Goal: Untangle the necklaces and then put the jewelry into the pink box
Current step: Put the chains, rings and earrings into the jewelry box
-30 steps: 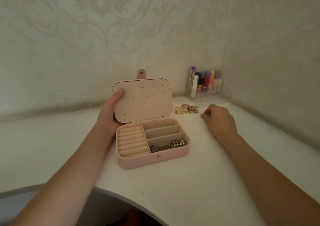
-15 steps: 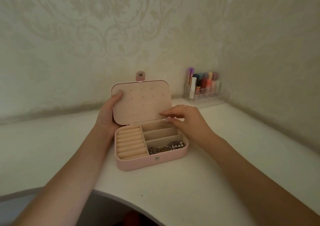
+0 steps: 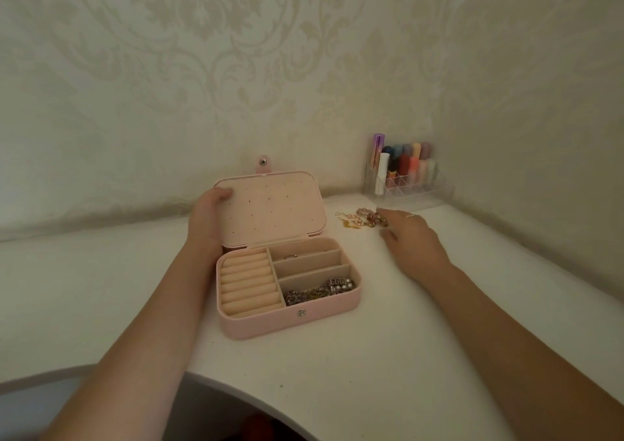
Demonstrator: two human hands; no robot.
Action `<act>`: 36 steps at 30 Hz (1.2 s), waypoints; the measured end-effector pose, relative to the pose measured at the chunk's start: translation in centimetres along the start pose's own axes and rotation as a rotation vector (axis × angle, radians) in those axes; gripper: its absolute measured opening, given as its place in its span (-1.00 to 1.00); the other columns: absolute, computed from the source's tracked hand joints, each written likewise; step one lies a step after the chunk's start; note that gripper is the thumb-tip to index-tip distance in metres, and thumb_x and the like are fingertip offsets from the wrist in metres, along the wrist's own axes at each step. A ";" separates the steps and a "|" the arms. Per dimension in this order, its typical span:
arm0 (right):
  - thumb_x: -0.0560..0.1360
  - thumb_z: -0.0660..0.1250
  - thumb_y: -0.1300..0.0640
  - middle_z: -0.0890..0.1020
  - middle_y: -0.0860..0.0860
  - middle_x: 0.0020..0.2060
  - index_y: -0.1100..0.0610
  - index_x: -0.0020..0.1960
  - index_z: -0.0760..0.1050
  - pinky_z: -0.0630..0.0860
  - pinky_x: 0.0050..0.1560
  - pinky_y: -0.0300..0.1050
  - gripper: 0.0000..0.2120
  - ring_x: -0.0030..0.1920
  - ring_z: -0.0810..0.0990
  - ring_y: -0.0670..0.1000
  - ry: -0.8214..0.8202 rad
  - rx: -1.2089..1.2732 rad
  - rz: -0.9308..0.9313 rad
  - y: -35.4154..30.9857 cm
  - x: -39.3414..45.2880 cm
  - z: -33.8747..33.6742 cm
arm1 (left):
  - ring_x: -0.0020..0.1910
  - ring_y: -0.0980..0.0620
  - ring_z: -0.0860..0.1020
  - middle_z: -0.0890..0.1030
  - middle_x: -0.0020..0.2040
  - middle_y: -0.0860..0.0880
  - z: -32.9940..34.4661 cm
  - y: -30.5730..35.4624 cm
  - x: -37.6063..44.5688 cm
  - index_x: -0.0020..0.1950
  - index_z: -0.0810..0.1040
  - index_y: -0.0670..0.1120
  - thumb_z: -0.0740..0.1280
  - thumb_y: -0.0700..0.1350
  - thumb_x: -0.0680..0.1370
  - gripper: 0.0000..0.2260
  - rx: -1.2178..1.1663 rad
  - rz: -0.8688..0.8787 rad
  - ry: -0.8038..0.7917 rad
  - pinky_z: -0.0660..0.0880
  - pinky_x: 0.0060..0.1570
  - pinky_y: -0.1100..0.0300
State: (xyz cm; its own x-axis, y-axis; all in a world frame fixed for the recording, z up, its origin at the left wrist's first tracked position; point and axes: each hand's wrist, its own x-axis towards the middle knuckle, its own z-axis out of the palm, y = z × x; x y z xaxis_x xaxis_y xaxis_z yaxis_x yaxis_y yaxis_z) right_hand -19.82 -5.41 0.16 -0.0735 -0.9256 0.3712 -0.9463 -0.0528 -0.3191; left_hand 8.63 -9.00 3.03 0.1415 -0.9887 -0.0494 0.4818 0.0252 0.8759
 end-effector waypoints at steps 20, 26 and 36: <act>0.54 0.24 0.17 0.63 0.11 -0.22 0.23 -0.14 0.58 0.44 -0.19 -0.09 -0.80 -0.22 0.54 0.06 0.285 0.244 0.159 0.6 1.8 0.3 | -0.28 -0.05 0.49 0.55 -0.24 -0.06 0.5 -1.1 0.8 -0.22 0.51 -0.07 0.26 -0.16 0.50 -0.89 0.203 0.012 0.081 0.41 -0.23 0.11; 0.46 0.37 -0.09 0.59 0.03 -0.12 0.09 -0.06 0.60 0.50 -0.07 -0.03 -0.75 -0.07 0.53 0.03 0.060 0.098 0.125 0.6 2.4 0.8 | -0.07 -0.13 0.55 0.61 -0.01 -0.17 0.9 -1.1 0.5 -0.12 0.56 -0.10 0.38 -0.04 0.34 -0.81 0.422 0.062 0.062 0.49 0.00 -0.03; 0.51 0.30 0.18 0.60 -0.09 -0.28 0.11 -0.12 0.59 0.45 -0.17 -0.33 -0.90 -0.25 0.54 -0.16 0.370 0.528 0.087 -0.6 2.0 -1.3 | 0.00 -0.07 0.46 0.50 0.03 -0.07 1.2 -2.3 0.1 0.06 0.43 -0.10 0.29 -0.04 0.53 -0.81 0.845 0.196 0.062 0.34 -0.13 0.10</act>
State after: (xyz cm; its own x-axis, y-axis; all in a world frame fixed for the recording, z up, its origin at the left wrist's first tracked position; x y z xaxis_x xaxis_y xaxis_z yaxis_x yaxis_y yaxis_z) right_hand -19.76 -6.79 2.22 -0.3355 -0.7494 0.5708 -0.6567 -0.2484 -0.7121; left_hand 6.51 -9.34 1.63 0.2137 -0.9676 0.1346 -0.3560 0.0512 0.9331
